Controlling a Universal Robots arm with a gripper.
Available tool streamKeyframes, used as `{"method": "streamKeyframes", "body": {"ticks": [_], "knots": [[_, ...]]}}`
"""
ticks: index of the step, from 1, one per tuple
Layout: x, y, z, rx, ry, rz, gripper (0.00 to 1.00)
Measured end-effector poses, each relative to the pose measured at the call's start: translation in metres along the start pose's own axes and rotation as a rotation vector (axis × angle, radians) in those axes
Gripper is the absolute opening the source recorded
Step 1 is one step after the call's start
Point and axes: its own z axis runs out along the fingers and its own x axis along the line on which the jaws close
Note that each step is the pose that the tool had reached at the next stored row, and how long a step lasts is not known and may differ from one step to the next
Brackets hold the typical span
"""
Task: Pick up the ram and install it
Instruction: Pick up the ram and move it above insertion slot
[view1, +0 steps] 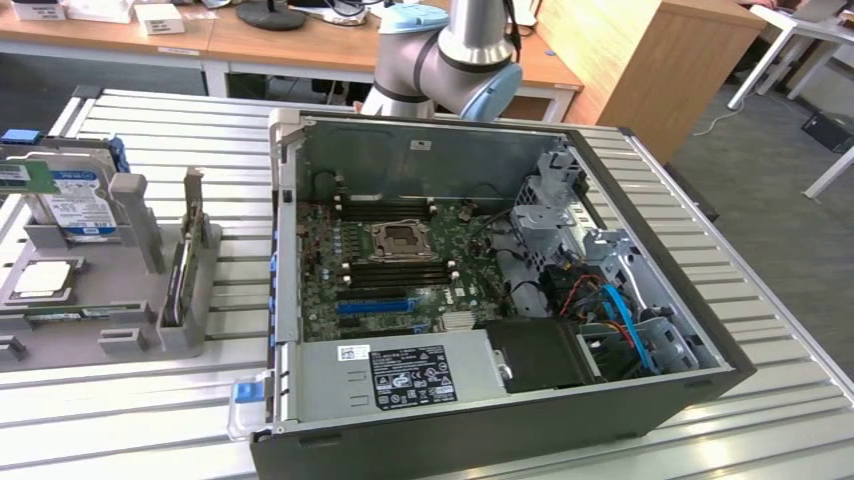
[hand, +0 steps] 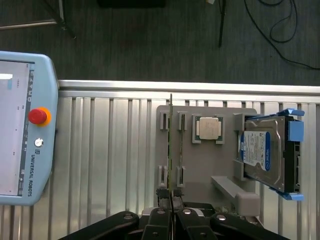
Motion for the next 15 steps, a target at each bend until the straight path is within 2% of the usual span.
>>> {"method": "streamKeyframes", "body": {"ticks": [3, 11, 15], "knots": [[0.0, -0.0025, -0.0002, -0.0002, 0.0001, 0.0, 0.12], [0.0, -0.019, -0.001, -0.0001, 0.0001, 0.0, 0.12], [0.0, -0.0232, -0.0012, -0.0001, 0.0, 0.0, 0.12]]}}
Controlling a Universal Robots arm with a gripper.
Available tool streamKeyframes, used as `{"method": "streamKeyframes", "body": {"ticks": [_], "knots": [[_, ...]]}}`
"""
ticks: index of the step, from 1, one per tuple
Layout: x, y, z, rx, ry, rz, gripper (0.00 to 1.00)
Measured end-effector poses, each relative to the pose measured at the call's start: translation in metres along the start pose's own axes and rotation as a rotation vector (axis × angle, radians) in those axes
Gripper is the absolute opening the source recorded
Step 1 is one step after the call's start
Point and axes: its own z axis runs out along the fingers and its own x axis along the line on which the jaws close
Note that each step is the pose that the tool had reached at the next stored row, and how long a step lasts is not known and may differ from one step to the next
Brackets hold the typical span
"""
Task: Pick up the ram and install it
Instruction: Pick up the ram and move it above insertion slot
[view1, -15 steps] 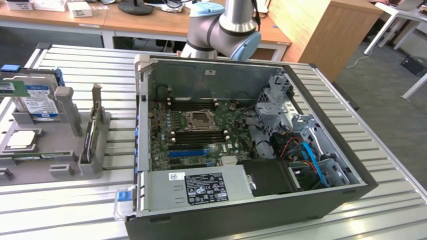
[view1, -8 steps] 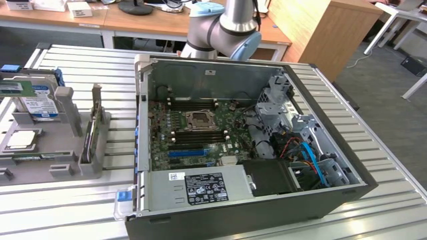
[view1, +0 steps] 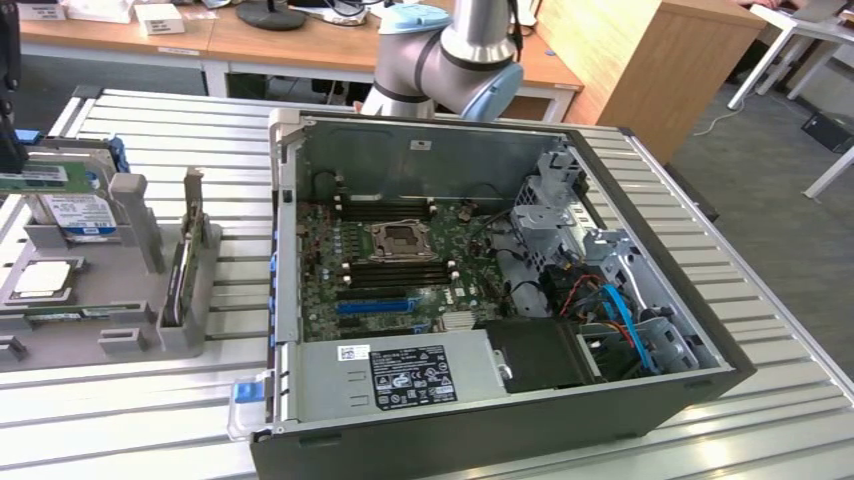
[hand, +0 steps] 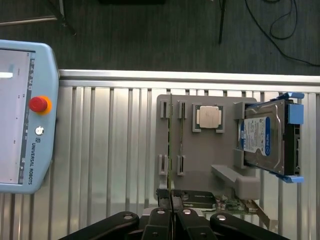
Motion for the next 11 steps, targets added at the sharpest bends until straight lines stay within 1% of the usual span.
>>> {"method": "streamKeyframes", "body": {"ticks": [6, 7, 11], "knots": [[0.0, -0.0072, -0.0003, 0.0001, 0.0, 0.0, 0.12], [0.0, -0.0096, -0.0004, 0.0001, 0.0, 0.0, 0.12], [0.0, -0.0244, -0.0012, 0.0001, 0.0, -0.002, 0.12]]}}
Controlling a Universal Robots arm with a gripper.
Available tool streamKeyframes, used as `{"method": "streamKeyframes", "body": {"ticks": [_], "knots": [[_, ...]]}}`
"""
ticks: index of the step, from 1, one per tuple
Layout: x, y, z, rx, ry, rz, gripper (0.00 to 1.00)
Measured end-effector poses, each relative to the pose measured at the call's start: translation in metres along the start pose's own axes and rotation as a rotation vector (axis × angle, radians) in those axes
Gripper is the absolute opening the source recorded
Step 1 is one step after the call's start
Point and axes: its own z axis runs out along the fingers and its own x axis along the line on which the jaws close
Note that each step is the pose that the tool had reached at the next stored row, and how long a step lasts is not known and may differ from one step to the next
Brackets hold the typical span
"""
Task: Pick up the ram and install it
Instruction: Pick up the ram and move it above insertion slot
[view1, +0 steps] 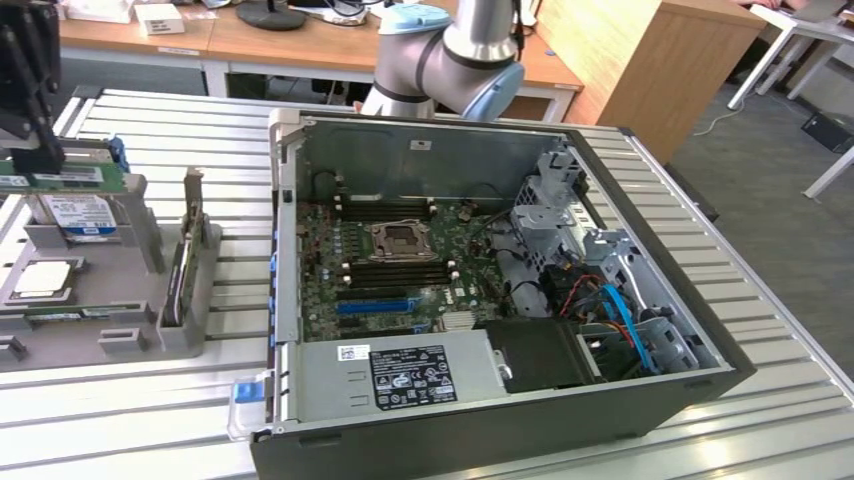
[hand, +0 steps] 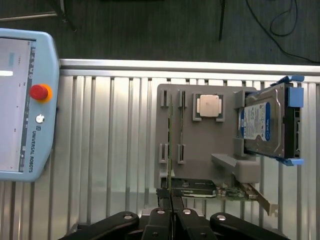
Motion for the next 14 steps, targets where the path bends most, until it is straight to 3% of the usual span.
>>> {"method": "streamKeyframes", "body": {"ticks": [6, 14], "knots": [[0.0, -0.0207, -0.0011, 0.0001, 0.0001, -0.002, 0.12], [0.0, -0.0408, -0.0021, 0.0, 0.0002, -0.003, 0.12]]}}
